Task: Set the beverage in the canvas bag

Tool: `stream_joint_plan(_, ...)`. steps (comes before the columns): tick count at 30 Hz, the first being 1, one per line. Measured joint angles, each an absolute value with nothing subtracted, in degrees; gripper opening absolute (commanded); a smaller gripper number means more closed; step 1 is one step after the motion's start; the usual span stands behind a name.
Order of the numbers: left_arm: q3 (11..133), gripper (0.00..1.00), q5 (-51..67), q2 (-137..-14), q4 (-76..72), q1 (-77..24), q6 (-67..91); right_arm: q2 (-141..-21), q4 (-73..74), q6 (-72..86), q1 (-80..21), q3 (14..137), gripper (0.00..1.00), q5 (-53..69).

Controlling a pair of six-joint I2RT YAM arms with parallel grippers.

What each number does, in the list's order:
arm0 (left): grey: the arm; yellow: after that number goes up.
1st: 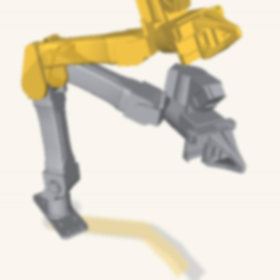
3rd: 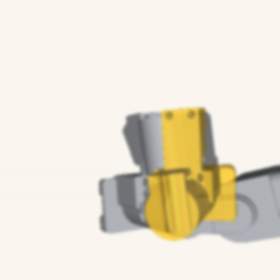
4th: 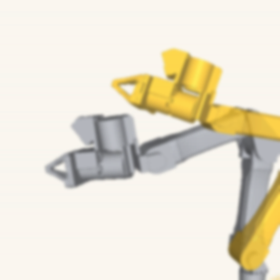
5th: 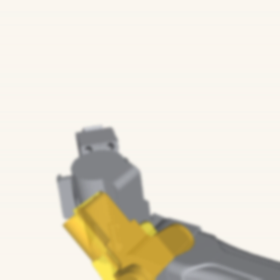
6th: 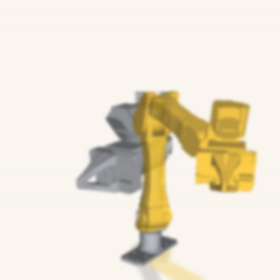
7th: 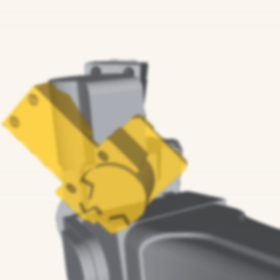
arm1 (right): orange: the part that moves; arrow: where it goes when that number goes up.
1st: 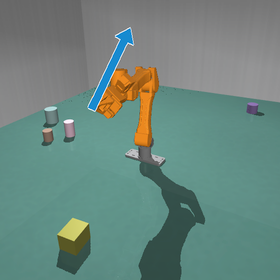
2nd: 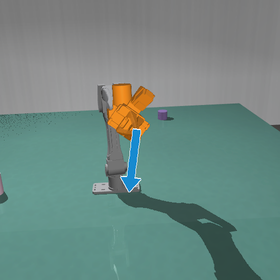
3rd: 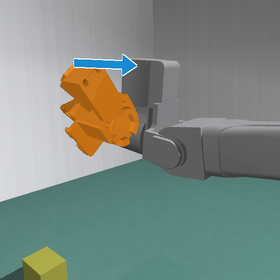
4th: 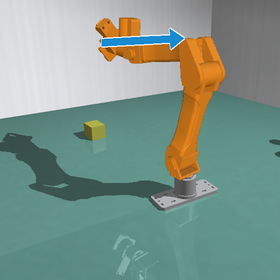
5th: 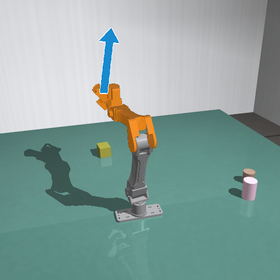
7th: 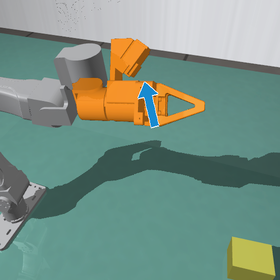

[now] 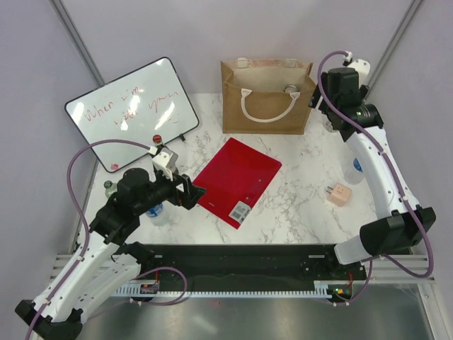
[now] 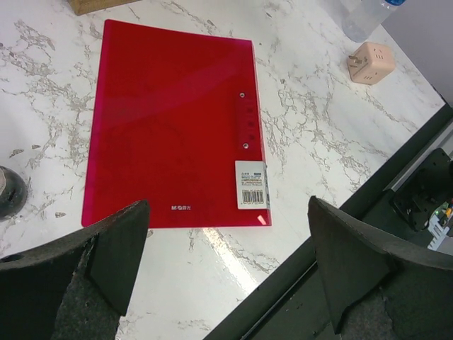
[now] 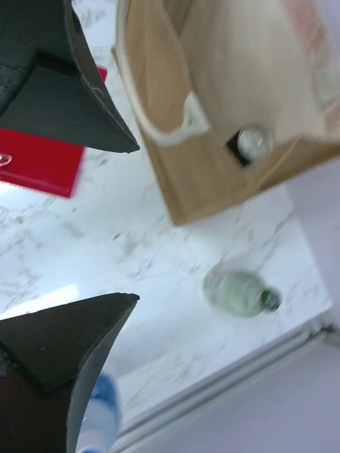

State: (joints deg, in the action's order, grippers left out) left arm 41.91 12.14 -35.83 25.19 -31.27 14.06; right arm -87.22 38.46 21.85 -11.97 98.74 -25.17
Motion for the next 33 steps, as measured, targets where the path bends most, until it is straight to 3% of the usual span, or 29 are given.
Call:
stream_joint_plan(9,41.9,1.00,12.7,-34.4,25.2,-31.3,14.1,-75.8,47.9,24.5,-4.4,86.1,0.94,-36.4)
stream_joint_plan(17,41.9,1.00,12.8,-33.1,25.2,-31.3,14.1,-73.0,48.9,24.6,6.0,78.1,0.93,-36.2)
stream_joint_plan(33,41.9,1.00,12.8,-33.0,25.1,-31.3,14.1,-82.4,38.2,20.8,10.0,69.1,0.88,-26.7)
